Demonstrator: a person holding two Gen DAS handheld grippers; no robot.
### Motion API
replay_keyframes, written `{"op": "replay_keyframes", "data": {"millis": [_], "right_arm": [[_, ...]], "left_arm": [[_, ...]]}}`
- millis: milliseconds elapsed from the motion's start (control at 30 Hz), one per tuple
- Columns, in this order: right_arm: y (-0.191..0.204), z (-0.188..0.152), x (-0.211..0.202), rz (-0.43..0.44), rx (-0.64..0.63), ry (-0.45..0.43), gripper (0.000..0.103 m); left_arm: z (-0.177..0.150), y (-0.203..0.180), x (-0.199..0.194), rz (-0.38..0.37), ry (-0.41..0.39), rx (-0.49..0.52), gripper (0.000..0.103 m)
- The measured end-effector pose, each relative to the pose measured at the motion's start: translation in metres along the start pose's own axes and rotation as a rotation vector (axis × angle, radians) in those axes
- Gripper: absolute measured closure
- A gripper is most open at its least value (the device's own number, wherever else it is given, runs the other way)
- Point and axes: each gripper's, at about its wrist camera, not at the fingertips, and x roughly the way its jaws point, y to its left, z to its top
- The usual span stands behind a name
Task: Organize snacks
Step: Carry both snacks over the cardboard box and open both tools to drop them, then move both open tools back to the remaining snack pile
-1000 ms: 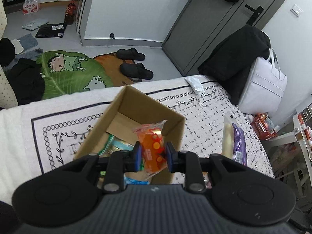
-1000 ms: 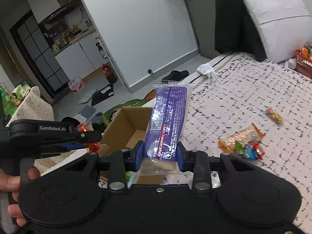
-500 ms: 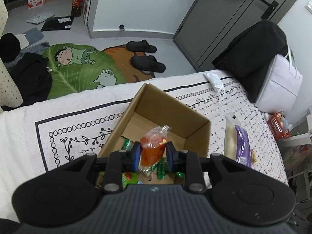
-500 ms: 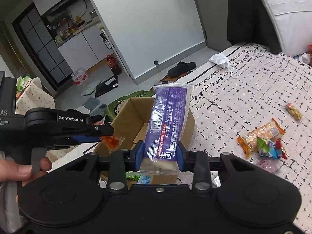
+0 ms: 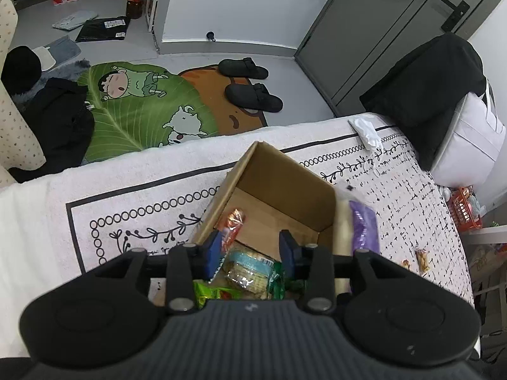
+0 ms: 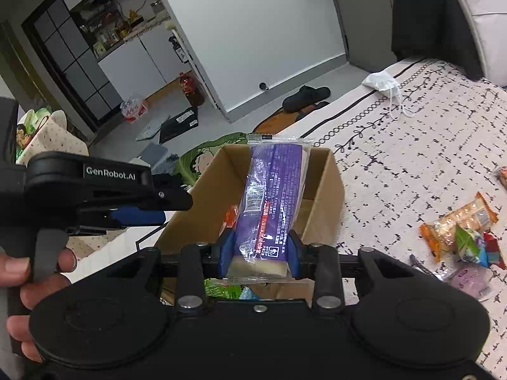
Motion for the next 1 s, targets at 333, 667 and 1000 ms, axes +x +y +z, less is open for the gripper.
{"op": "replay_keyframes", "data": {"millis": [333,667,1000], "right_arm": [[-0.002,0.003,-0.015,-0.044,-0.005,0.0,0.046],[-0.03,0.002,-0.053,-0.077,0.026,-0.016,0.038],[-0.071,0.0,-0.094,-0.114,0.103,-0.08,0.017]], "left_arm": [[-0.006,-0.003,-0.008,-0.022,0.006,0.013,0.042],[-0.018,-0.016,-0.021,-0.014,0.01,0.042,0.021],[-0.034,-0.044,-0.035,-0.047,-0.039,0.079,0.0]]}}
